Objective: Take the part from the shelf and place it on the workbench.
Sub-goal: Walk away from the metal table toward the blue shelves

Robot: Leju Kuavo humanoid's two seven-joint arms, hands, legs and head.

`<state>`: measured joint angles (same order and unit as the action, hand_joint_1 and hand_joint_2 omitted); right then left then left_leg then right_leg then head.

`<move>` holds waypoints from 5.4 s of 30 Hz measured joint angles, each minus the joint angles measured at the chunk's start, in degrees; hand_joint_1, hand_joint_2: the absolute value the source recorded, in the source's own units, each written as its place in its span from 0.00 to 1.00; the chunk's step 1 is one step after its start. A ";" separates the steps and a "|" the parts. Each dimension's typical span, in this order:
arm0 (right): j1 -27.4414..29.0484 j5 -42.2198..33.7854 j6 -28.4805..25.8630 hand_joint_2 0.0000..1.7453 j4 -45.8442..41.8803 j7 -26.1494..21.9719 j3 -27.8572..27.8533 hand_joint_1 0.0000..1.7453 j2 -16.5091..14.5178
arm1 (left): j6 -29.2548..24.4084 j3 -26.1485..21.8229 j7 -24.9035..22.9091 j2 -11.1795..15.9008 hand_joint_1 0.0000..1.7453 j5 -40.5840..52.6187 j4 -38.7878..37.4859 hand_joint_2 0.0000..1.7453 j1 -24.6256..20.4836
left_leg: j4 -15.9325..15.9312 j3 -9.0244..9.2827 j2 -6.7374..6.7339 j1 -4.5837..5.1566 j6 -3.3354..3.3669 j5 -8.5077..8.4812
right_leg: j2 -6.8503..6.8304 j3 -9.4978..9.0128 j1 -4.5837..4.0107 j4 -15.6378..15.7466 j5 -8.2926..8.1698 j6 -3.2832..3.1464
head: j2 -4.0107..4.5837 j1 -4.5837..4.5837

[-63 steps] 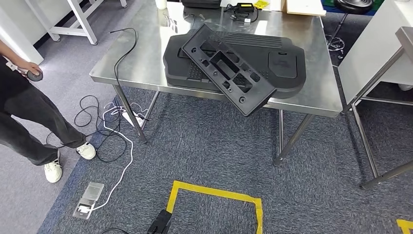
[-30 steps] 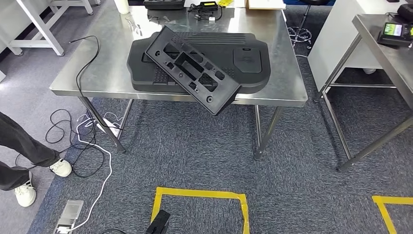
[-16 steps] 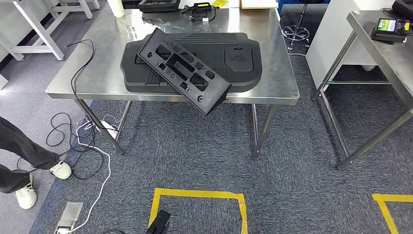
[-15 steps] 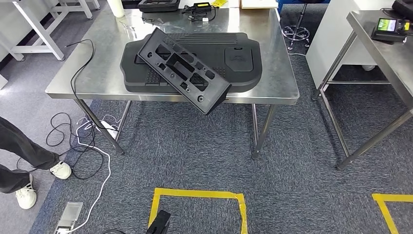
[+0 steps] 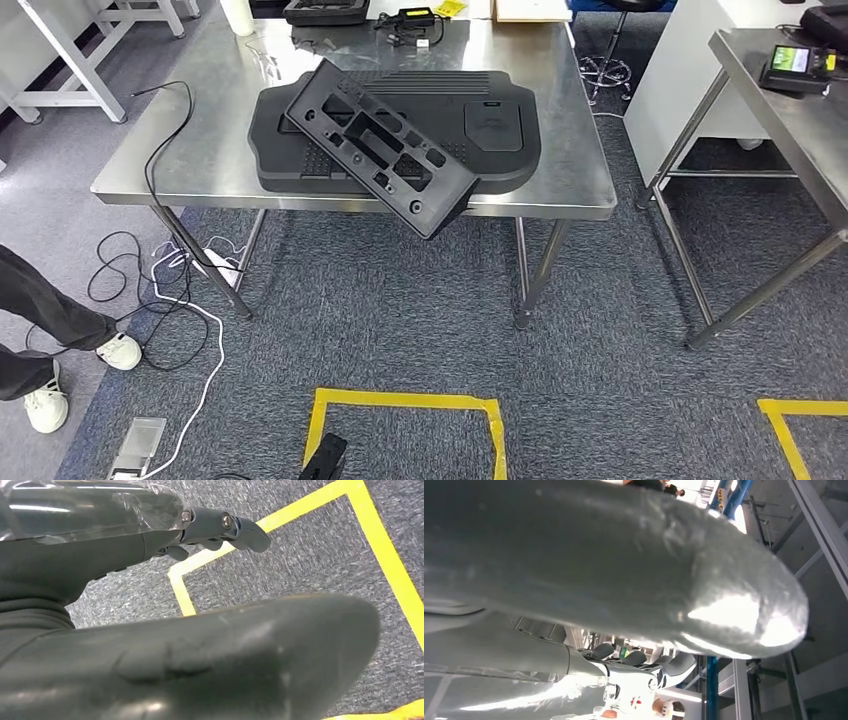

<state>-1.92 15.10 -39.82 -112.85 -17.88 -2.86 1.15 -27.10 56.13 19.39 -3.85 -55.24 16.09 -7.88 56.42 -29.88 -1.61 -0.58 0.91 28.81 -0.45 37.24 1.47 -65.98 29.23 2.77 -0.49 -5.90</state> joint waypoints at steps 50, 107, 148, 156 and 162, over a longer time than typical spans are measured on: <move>0.90 0.48 0.00 0.00 -1.02 0.15 0.09 0.00 -0.10 | -0.08 0.00 0.35 0.08 0.00 0.05 -0.38 0.00 0.14 | 0.21 -0.43 -0.38 0.28 0.37 -0.12 | -0.26 -0.23 0.77 1.09 -0.28 0.83 | 0.00 -0.01; 0.26 0.35 -0.02 0.00 -2.01 0.42 0.59 0.00 -0.16 | 0.50 0.00 0.22 -0.04 0.00 -0.08 -0.49 0.00 0.09 | 1.79 -2.70 0.33 0.38 0.70 -0.87 | 1.11 1.88 -0.26 -6.72 6.68 -0.63 | 0.00 -0.13; 0.85 0.48 -0.02 0.00 -2.36 0.36 0.59 0.00 -0.19 | -0.32 0.00 0.61 -0.34 0.00 -0.54 -0.52 0.00 0.03 | 2.54 -1.87 -1.83 0.52 -0.77 0.31 | -0.55 -5.03 -1.00 8.53 -1.45 -2.76 | 0.00 -0.09; 0.60 0.33 0.00 0.00 -2.43 0.39 0.59 0.00 -0.20 | -0.31 0.00 0.61 -0.34 0.00 -0.64 -0.54 0.00 0.19 | 14.47 -7.25 1.35 0.21 -1.33 4.27 | 2.46 -5.13 -0.83 8.50 -1.69 -3.58 | 0.00 -0.34; 0.23 0.15 0.00 0.00 -2.43 0.35 0.60 0.00 -0.22 | -0.31 0.00 0.60 -0.36 0.00 -0.72 -0.54 0.00 0.04 | 2.26 -2.42 2.75 0.46 -0.11 -0.67 | 4.49 -4.80 -0.77 8.19 -1.54 -2.05 | 0.00 -0.18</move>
<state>-1.69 15.25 -39.82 -115.27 -17.53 -2.26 0.92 -27.41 56.13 19.98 -4.21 -55.96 15.55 -7.84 58.69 -32.31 1.14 -0.11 0.80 28.13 4.04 32.44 0.71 -57.78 27.68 0.72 -0.49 -6.08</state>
